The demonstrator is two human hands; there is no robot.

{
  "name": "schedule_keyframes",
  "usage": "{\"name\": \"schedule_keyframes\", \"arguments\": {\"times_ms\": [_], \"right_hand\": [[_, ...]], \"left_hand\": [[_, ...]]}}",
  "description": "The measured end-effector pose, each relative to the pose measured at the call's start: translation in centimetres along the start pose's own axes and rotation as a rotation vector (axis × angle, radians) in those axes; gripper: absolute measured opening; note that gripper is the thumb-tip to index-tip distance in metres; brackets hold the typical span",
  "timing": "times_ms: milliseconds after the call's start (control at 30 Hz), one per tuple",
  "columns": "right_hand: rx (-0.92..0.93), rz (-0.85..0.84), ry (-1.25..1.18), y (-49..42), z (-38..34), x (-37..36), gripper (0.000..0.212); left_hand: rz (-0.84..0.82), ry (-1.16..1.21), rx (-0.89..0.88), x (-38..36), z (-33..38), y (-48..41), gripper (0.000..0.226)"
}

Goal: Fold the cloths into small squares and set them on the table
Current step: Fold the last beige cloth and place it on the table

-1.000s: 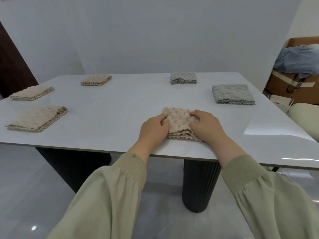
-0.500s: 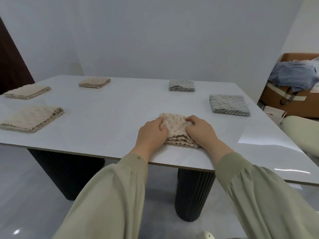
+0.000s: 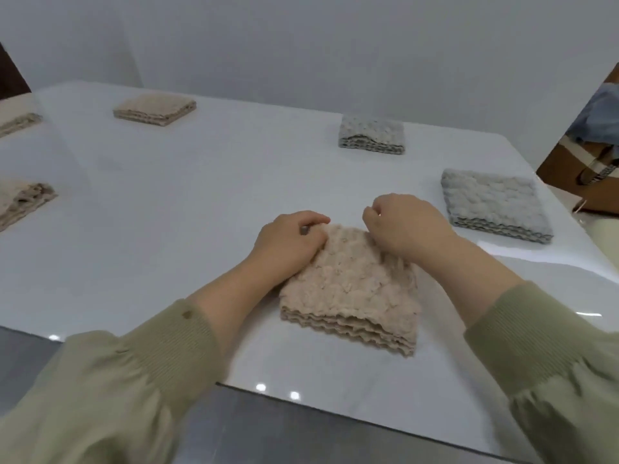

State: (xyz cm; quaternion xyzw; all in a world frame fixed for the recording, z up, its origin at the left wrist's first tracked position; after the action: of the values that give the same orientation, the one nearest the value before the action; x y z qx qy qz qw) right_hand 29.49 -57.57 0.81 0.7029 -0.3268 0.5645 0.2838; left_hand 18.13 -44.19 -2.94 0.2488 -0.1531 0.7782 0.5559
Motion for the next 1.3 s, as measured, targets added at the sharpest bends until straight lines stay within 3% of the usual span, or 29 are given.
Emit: {"name": "schedule_keyframes", "arguments": {"times_ms": [233,333,400,633,800,1033,1300], "right_hand": [[0.01,-0.201,-0.022,-0.8,-2.5,-0.4,0.034],[0.013,-0.327,-0.21,0.7,-2.7,-0.4,0.027],[0.007,-0.4,-0.364,2.5,-2.8,0.1,0.035],[0.001,-0.49,-0.478,4.9,-2.6,0.9,0.038],[0.073,-0.514,-0.518,4.6,-0.8,0.5,0.039],[0.311,-0.723,-0.572,3.4,2.3,0.7,0.044],[0.426,-0.862,-0.815,0.3,-2.0,-0.2,0.04]], "left_hand": [[0.039,0.166,0.147,1.1,0.9,1.5,0.033],[0.152,0.334,0.267,1.8,1.0,3.8,0.034],[0.209,0.415,0.357,1.4,1.3,6.1,0.034],[0.269,0.374,0.479,-0.3,1.9,11.7,0.041],[0.522,0.393,0.536,-2.1,2.9,12.7,0.046],[0.974,0.515,0.616,-7.0,6.4,13.9,0.048],[1.28,0.704,0.592,-9.8,8.6,12.0,0.051]]}}
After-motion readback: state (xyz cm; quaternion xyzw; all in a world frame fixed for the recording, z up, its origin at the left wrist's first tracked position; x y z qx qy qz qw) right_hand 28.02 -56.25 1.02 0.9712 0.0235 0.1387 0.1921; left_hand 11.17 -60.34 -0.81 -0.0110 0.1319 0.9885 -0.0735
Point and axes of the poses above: each hand's wrist, its own y-axis away from the middle knuckle, its own x-axis out of the back of the hand, z = x × y, the point moved 6 cm from there along -y, towards the middle knuckle, and after that the axes turned 9 degrees about -z, right-handed, at the moved point
